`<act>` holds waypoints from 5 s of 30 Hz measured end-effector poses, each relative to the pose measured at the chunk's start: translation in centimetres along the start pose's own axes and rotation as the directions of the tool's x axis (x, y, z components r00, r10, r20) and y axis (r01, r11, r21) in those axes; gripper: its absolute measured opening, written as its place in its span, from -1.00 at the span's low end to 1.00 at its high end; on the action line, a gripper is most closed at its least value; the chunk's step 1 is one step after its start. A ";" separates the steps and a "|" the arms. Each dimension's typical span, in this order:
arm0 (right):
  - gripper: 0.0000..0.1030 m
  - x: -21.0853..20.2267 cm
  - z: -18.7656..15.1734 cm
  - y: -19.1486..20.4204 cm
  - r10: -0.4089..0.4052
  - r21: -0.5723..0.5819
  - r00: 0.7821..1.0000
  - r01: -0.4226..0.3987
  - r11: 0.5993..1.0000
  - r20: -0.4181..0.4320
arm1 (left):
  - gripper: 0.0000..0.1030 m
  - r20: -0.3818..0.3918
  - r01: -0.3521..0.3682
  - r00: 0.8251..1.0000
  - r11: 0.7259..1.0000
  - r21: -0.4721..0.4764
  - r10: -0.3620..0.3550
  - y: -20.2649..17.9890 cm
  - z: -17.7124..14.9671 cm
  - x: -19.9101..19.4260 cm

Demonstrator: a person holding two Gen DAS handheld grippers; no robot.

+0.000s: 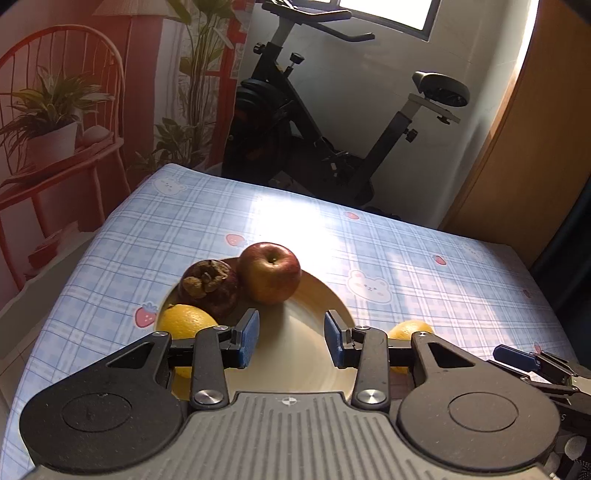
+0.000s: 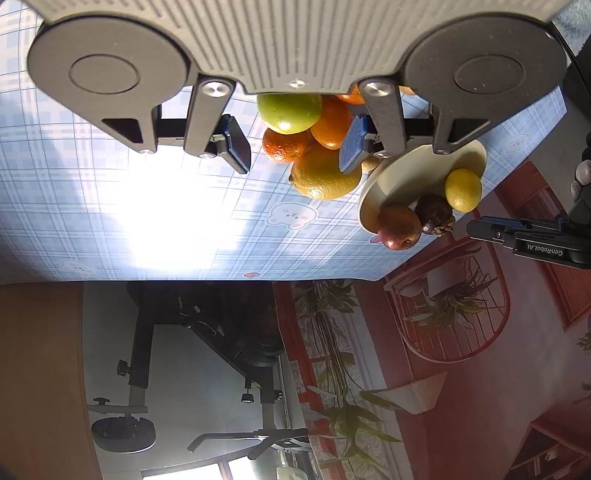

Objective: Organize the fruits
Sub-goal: 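Move the left tool back to the pile toward the small brown kiwi, then grasp the small brown kiwi with the left tool while the right tool grasps a small round fruit, then carry both small fruits onto the plate and open both tools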

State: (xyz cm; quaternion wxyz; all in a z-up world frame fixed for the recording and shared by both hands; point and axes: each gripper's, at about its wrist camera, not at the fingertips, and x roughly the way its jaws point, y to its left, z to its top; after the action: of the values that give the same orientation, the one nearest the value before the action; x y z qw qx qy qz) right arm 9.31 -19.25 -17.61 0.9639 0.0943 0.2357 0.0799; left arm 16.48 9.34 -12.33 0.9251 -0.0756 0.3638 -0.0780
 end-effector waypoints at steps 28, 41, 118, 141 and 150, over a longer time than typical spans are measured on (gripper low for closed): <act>0.11 -4.0 -4.0 -0.4 0.023 0.016 1.000 -0.023 1.000 -0.018 | -0.19 0.014 0.054 0.998 0.993 0.101 -0.056 -7.1 -6.3 -1.6; 0.08 -3.2 -3.4 0.2 0.027 0.010 0.999 -0.026 1.000 -0.038 | -0.19 -0.043 0.098 0.995 0.986 0.136 -0.093 -6.0 -7.0 -0.7; -0.48 16.0 3.9 11.7 -0.055 -0.706 0.854 -0.390 0.592 -0.518 | -0.41 -0.046 0.000 0.999 0.986 -0.165 -0.008 5.9 -5.5 1.5; -0.48 17.7 5.4 12.7 0.037 -0.636 0.929 -0.280 0.719 -0.367 | -0.41 -0.069 -0.081 0.995 0.992 -0.097 0.074 5.6 -5.6 2.6; -0.48 20.4 5.0 12.9 0.022 -0.608 0.936 -0.245 0.755 -0.351 | -0.40 -0.060 -0.102 0.993 0.992 -0.069 0.097 5.7 -5.6 2.8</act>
State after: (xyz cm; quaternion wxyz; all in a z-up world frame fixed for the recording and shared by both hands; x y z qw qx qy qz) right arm 28.15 -3.37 -19.36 0.8773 -0.2389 0.3406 0.2394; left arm 15.24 13.83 -19.35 0.9139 -0.0886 0.3957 -0.0207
